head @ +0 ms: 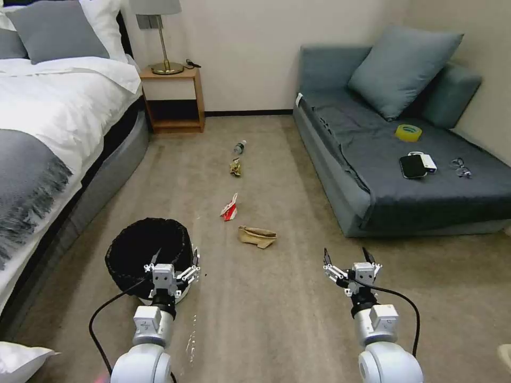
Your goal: Pick up the trash bin, then pick up the garbage on the floor and place it into the trash bin.
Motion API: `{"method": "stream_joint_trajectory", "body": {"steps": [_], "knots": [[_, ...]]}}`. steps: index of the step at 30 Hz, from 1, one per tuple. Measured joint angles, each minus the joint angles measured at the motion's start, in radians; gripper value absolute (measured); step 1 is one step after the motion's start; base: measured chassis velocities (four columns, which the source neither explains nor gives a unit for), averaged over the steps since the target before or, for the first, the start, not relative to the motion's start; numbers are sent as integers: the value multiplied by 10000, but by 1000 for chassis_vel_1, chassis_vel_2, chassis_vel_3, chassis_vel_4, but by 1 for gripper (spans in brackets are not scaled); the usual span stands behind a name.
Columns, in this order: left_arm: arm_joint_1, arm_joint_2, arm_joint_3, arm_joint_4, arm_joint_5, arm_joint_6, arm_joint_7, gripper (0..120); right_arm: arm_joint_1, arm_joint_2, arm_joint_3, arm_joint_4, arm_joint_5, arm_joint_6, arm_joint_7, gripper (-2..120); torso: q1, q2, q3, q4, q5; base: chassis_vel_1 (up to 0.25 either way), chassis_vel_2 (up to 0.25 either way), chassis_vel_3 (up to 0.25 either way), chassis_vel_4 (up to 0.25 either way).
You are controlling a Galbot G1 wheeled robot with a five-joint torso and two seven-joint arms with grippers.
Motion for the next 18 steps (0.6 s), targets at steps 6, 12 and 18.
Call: {"method": "stream_joint_trajectory", "body": {"steps": [6, 12, 18], "knots": [[0, 0, 0, 0, 0, 0, 0, 100, 0, 0, 0, 0, 0, 0, 0, 100, 0, 0, 0, 0, 0, 0, 0, 0, 0], [0, 0, 0, 0, 0, 0, 0, 100, 0, 0, 0, 0, 0, 0, 0, 100, 0, 1, 0, 0, 0, 0, 0, 0, 0], [0, 0, -1, 0, 0, 0, 0, 100, 0, 0, 0, 0, 0, 0, -1, 100, 0, 1, 0, 0, 0, 0, 0, 0, 0]]}}
